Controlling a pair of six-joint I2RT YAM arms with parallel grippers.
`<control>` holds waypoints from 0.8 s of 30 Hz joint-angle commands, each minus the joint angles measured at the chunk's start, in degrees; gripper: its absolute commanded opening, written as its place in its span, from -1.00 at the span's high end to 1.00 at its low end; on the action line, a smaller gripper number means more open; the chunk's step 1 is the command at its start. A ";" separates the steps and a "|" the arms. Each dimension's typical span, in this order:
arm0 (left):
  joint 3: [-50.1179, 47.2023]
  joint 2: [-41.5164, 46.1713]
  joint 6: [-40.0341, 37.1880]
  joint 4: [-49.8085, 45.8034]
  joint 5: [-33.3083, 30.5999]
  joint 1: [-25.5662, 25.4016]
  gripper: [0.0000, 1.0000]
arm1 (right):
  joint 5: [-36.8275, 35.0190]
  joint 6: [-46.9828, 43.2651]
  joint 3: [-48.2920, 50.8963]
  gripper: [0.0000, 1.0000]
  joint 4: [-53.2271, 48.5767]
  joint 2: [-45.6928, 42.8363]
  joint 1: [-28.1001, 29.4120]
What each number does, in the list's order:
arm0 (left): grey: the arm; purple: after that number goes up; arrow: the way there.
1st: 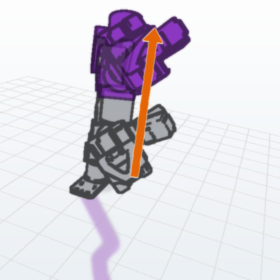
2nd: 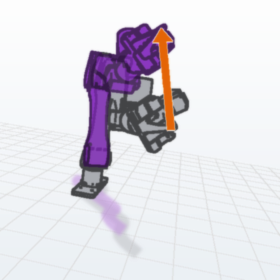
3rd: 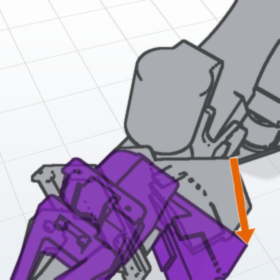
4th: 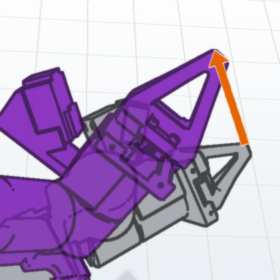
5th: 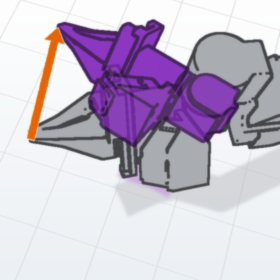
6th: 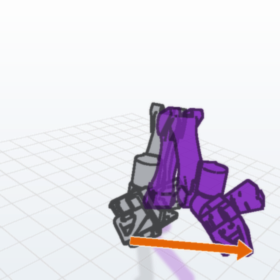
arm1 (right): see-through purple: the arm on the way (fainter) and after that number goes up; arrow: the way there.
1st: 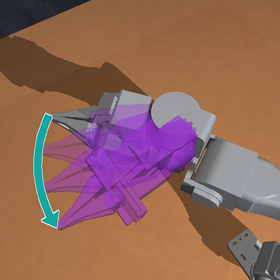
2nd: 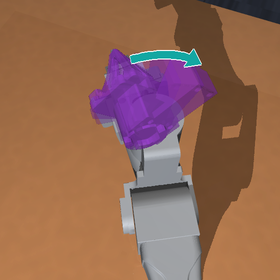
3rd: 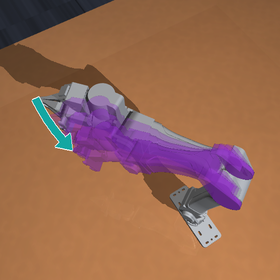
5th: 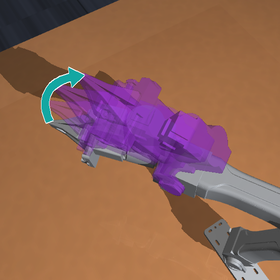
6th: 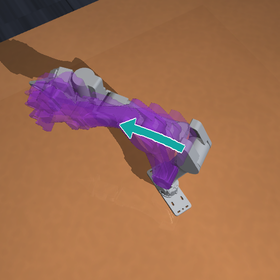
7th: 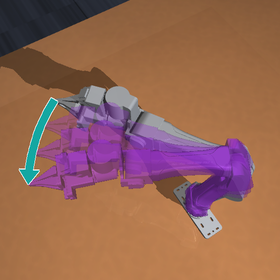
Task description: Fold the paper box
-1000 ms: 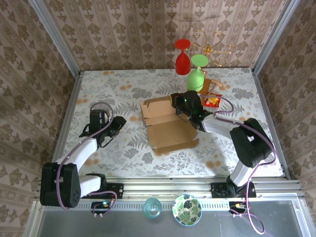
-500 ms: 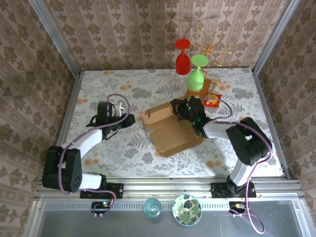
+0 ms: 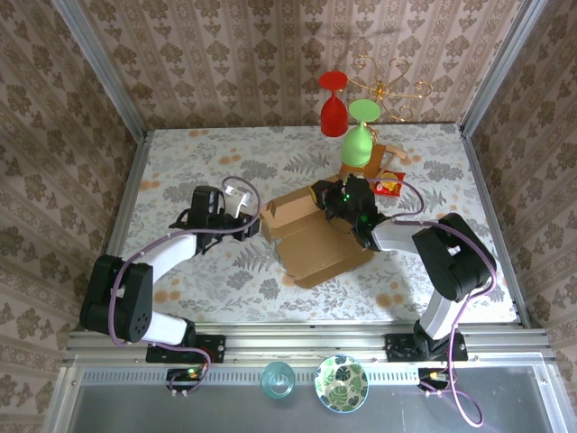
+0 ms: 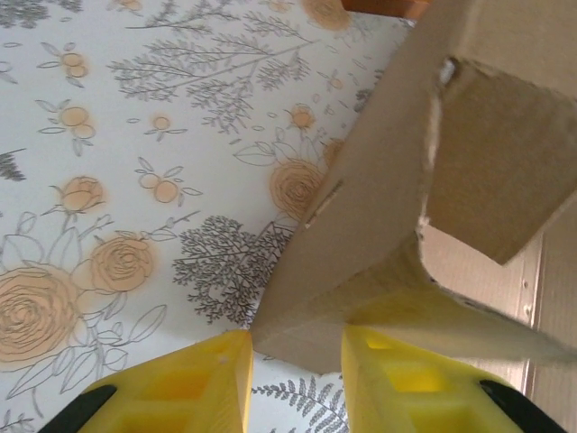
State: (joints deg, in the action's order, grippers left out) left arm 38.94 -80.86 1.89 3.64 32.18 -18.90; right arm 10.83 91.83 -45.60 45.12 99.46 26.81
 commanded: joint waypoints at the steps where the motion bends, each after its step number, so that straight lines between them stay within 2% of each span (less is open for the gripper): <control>1: -0.50 -0.31 -5.91 1.60 4.10 -0.87 0.35 | 0.69 -0.70 -0.98 1.00 -0.12 1.69 -0.26; 24: 2.28 -2.55 -0.69 6.29 0.57 -6.87 0.39 | 1.56 0.23 -1.22 1.00 1.90 3.77 -0.62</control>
State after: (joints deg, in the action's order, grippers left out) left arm 39.29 -83.26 -0.40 6.87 33.56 -25.12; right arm 11.22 91.88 -46.13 48.16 101.65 26.28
